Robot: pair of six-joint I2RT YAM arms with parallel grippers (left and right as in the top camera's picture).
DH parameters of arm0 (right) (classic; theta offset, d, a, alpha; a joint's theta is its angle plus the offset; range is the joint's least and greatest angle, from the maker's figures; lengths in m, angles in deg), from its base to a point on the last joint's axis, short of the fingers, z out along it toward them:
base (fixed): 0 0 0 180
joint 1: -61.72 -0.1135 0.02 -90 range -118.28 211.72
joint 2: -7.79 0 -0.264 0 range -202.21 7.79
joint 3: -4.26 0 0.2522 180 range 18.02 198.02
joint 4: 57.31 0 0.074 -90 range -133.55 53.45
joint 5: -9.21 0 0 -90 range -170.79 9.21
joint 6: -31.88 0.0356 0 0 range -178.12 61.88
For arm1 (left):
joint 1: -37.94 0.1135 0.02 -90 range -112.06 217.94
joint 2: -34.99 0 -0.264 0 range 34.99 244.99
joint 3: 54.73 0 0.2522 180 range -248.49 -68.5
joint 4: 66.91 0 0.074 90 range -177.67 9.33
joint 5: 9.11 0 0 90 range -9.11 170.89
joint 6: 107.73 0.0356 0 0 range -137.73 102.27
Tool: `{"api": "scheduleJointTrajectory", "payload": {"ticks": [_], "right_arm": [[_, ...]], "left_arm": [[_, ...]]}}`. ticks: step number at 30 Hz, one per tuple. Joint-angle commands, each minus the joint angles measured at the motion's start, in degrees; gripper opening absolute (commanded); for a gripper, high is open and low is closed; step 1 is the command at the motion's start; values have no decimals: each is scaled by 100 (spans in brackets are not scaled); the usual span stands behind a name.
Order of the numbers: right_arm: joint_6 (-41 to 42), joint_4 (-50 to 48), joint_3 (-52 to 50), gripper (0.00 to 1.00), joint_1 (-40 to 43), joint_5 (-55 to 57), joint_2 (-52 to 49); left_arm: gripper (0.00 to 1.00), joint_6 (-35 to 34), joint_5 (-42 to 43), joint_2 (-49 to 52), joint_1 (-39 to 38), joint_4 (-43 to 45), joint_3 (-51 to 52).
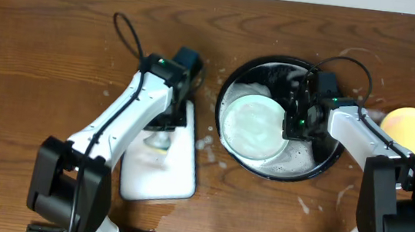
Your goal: Clean dirty plates on tray and stack at the side
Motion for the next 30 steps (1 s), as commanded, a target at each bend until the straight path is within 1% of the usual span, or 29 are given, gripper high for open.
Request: {"api": "scheduleJointTrajectory", "payload": {"ticks": [1, 3, 4, 6, 7, 8, 9, 10, 11, 12, 16, 19, 25, 30], "right_arm": [[-188, 2, -114, 1, -46, 203, -151], [-188, -31, -114, 1, -46, 203, -151], [-188, -39, -116, 1, -46, 201, -151], [-190, -63, -114, 1, -46, 203, -151], [-190, -90, -114, 1, -46, 203, -151], [-190, -109, -114, 1, -46, 203, -151], [-190, -144, -114, 3, -46, 203, -151], [-190, -190, -114, 8, -46, 203, -151], [-190, -229, -114, 7, -46, 203, -151], [-188, -273, -111, 1, -44, 201, -149], [-186, -192, -35, 1, -46, -4, 17], [-94, -142, -33, 1, -55, 232, 411], [-15, -4, -33, 1, -210, 1270, 1692], [-378, 28, -33, 1, -428, 2028, 2446]], "left_arm": [[8, -44, 350, -9, 396, 352, 459], [8, 22, 542, -9, 549, 369, 498], [12, 63, 597, -15, 599, 372, 498], [41, 103, 658, -46, 695, 369, 496], [52, 155, 713, -111, 745, 348, 496], [57, 199, 730, -175, 763, 339, 496], [58, 212, 730, -284, 767, 319, 496], [59, 232, 732, -396, 767, 302, 496], [60, 232, 730, -555, 767, 280, 496], [63, 232, 730, -737, 767, 260, 496], [72, 234, 728, -1530, 767, 212, 498], [79, 232, 726, -2059, 767, 175, 498], [80, 229, 728, -2732, 767, 175, 498], [81, 229, 728, -2828, 767, 175, 498]]}}
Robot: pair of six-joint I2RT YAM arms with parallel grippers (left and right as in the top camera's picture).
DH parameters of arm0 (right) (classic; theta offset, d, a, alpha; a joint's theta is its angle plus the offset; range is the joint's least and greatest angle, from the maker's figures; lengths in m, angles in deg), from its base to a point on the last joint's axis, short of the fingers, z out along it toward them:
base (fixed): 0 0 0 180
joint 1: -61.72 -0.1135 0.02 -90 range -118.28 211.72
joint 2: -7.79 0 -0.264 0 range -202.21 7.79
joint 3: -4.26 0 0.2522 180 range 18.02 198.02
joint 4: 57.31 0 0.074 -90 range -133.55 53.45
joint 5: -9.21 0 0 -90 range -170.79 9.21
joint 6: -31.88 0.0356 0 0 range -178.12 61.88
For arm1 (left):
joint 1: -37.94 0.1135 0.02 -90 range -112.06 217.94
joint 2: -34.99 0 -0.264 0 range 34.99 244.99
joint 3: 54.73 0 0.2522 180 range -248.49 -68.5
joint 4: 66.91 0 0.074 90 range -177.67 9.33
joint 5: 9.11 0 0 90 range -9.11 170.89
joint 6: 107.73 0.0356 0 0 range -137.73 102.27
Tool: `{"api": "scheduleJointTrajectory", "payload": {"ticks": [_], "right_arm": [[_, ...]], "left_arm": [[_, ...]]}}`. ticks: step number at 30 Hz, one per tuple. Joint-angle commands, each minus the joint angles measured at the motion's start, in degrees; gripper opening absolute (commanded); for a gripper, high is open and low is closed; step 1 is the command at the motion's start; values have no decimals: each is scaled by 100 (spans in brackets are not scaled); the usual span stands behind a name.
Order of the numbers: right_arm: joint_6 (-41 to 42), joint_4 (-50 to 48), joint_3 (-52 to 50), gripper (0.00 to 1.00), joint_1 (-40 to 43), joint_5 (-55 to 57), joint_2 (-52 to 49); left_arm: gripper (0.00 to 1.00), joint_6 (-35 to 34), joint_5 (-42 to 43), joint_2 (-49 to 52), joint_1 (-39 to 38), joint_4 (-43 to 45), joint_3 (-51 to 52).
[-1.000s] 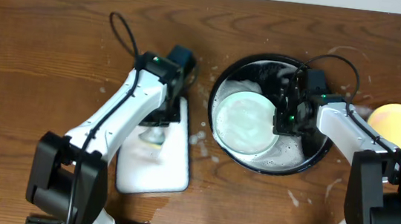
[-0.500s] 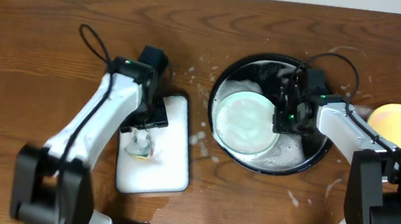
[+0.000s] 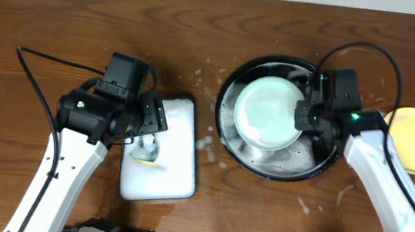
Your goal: Clean dirty plates on tray and stack at the side
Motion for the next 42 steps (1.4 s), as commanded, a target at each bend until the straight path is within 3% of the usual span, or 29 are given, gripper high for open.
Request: {"api": "scheduleJointTrajectory", "payload": {"ticks": [1, 8, 18, 36, 42], "right_arm": [[-332, 39, 42, 1, -179, 970, 372], [-645, 52, 42, 1, -662, 2787, 728], [-785, 168, 42, 1, -2052, 5145, 756], [-1309, 151, 42, 1, -3707, 6983, 756], [-1309, 149, 42, 1, -3871, 7309, 756]], "left_arm": [[81, 57, 11, -24, 31, -28, -35], [81, 57, 11, -22, 31, -28, -35], [82, 57, 11, -22, 31, -26, -35], [82, 57, 11, -22, 31, -28, -35], [82, 57, 13, -20, 31, -28, -35]]}}
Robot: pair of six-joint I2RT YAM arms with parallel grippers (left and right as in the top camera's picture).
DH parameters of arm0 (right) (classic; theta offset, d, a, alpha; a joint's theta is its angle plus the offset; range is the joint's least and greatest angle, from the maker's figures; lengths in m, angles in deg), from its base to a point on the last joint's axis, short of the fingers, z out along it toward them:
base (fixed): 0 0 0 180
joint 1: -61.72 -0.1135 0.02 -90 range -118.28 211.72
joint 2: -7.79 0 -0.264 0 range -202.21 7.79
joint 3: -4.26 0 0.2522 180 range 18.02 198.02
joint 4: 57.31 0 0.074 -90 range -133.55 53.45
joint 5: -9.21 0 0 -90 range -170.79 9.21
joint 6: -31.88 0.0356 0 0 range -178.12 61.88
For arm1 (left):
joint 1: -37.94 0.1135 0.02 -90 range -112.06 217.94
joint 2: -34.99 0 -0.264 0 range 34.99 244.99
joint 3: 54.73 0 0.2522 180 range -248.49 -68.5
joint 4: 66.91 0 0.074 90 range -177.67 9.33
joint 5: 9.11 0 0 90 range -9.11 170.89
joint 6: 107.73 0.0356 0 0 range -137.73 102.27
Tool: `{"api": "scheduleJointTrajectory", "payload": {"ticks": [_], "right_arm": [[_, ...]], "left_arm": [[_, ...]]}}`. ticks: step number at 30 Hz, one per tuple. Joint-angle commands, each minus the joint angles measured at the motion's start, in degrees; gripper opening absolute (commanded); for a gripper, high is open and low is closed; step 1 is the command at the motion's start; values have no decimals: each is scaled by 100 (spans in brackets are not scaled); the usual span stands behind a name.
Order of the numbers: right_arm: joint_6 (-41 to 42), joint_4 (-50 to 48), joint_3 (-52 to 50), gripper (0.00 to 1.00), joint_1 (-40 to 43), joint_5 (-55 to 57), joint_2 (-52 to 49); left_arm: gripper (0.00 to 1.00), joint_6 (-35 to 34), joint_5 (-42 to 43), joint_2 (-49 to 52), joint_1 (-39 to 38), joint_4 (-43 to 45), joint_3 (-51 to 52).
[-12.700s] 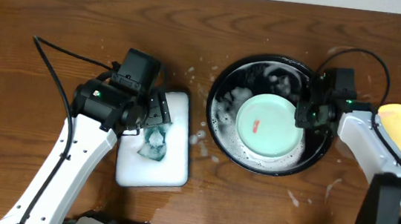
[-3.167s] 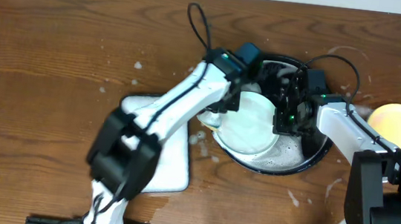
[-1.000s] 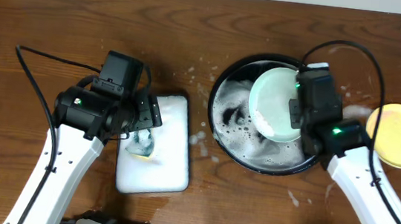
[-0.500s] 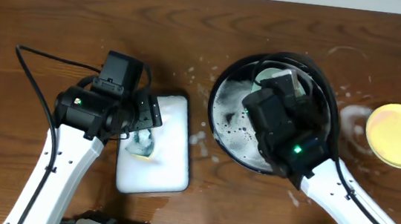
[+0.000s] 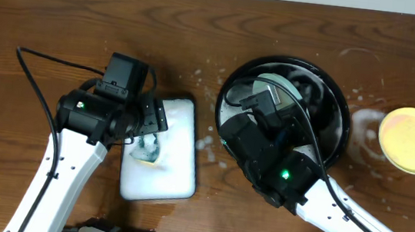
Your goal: Clean dirty plates on tray and stack at the side
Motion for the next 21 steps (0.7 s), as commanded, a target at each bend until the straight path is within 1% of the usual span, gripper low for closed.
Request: {"api": "scheduleJointTrajectory", "payload": {"ticks": [1, 10, 15, 21], "right_arm": [[-48, -17, 44, 1, -28, 518, 111], [-393, -26, 44, 1, -31, 553, 111], [-501, -26, 44, 1, -118, 1143, 111], [-623, -81, 44, 1, -168, 1158, 111]], "left_arm": [[82, 57, 7, -22, 31, -28, -35], [82, 57, 7, -20, 31, -28, -35], [82, 57, 9, -20, 31, -28, -35], [82, 57, 7, -20, 31, -28, -35]]}}
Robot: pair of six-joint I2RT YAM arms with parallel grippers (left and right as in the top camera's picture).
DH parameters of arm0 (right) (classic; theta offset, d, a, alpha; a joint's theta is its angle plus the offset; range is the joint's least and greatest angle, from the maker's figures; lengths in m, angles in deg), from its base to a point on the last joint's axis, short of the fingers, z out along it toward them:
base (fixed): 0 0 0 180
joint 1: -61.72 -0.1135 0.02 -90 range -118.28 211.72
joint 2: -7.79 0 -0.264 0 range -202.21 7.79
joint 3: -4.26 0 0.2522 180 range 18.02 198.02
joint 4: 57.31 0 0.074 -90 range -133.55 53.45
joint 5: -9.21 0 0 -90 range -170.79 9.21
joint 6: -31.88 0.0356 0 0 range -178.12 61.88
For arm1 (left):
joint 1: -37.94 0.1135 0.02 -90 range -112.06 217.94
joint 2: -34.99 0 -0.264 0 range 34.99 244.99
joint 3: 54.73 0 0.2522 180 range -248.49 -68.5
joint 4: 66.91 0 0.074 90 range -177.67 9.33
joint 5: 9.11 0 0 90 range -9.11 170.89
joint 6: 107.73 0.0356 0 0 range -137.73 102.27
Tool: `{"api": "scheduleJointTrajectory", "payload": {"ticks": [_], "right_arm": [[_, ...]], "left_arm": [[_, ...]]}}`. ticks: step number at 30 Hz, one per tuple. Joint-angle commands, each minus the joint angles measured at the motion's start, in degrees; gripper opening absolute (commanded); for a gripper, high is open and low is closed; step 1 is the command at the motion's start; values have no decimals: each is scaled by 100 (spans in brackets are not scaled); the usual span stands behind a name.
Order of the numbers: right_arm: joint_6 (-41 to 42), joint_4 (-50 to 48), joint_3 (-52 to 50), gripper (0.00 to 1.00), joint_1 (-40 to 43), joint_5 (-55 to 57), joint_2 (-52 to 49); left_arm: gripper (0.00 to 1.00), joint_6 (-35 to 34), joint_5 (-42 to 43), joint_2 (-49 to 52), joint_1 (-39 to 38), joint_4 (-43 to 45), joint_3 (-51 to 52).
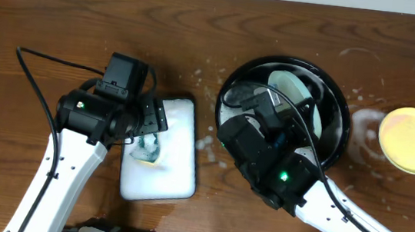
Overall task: Clean dirty plates on tray and stack at the side
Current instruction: 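Lift the green plate out of the black tray with the right gripper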
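Note:
A black round basin [338, 134] with suds stands right of centre. Inside it a pale plate [294, 85] stands tilted near the far wall. My right gripper [274, 100] reaches to it from the near left and holds its edge; the raised wrist hides most of the fingers. My left gripper [146, 145] hangs over the left part of a white tray [174, 178], shut on a foamy yellowish sponge [149, 155]. A yellow plate [413, 140] lies on the table at the far right.
Foam flecks [205, 143] spot the wood between tray and basin, and a wet smear [365, 125] lies beside the yellow plate. The right arm's bulk covers the basin's near left half. Cables loop above both wrists.
The pale plate and the right wrist have shifted a little to the right inside the basin. The left arm and sponge have not moved.
First the right gripper held the pale plate flat in the basin from the right, while the left arm reached over the tray. Then the left arm had drawn back to the tray's left edge. Later the right arm stood raised over the basin, with the plate tilted beyond it.

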Motion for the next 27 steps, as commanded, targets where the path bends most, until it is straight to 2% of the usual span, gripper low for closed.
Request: {"api": "scheduleJointTrajectory", "payload": {"ticks": [1, 27], "right_arm": [[-92, -44, 44, 1, -76, 348, 111], [-90, -138, 44, 1, -170, 350, 111]], "left_arm": [[82, 57, 7, -20, 31, -28, -35], [82, 57, 7, -20, 31, -28, -35]]}}
